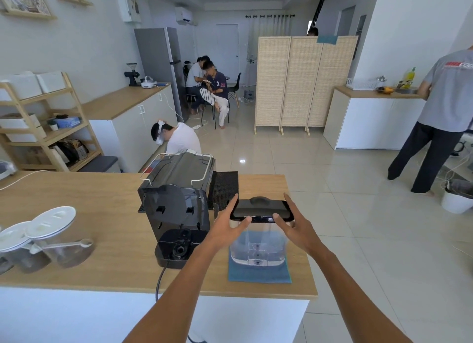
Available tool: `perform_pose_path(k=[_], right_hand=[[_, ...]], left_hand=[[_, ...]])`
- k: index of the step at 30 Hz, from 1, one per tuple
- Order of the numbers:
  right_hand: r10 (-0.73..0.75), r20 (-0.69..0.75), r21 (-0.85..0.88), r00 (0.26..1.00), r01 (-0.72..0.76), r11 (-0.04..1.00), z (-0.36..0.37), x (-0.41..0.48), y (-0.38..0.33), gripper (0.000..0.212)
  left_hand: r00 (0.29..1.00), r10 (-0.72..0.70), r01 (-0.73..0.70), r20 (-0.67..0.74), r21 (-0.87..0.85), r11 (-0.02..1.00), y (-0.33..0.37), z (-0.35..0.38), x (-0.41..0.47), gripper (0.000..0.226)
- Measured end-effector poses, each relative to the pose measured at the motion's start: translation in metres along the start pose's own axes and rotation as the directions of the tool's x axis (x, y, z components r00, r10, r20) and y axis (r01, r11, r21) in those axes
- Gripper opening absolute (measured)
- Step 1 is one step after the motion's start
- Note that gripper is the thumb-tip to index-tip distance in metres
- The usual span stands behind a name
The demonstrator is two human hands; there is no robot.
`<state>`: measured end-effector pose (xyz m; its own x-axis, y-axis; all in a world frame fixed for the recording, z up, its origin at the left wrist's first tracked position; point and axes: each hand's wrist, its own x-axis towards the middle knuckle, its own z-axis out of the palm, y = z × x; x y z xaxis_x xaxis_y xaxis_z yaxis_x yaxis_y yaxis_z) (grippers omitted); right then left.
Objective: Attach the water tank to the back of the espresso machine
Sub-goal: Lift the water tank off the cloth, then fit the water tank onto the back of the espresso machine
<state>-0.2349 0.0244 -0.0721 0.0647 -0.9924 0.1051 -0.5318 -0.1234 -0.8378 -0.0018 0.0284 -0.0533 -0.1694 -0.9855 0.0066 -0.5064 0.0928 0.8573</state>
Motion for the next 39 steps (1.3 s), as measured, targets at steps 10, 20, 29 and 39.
perform_pose_path(k=[10, 20, 29, 39], right_hand=[[-0.125, -0.019, -0.051, 0.992, 0.124, 0.991, 0.001, 0.001, 0.015, 0.107], [-0.194, -0.122, -0.030, 0.974, 0.191, 0.981, 0.006, -0.003, -0.017, 0.102], [-0.242, -0.166, -0.056, 0.956, 0.236, 0.970, 0.029, -0.007, -0.068, 0.104], [-0.266, -0.146, 0.001, 0.953, 0.270, 0.963, 0.104, -0.006, -0.123, 0.107]], left_hand=[[0.997, 0.074, -0.075, 0.008, 0.116, 0.990, -0.005, -0.003, -0.004, 0.085], [0.989, 0.102, -0.096, -0.108, 0.061, 0.993, -0.005, -0.028, -0.008, 0.085], [0.937, 0.200, -0.203, -0.286, 0.016, 0.979, 0.002, -0.074, -0.036, 0.085], [0.907, 0.199, -0.208, -0.371, 0.014, 0.978, -0.049, -0.151, -0.054, 0.090]])
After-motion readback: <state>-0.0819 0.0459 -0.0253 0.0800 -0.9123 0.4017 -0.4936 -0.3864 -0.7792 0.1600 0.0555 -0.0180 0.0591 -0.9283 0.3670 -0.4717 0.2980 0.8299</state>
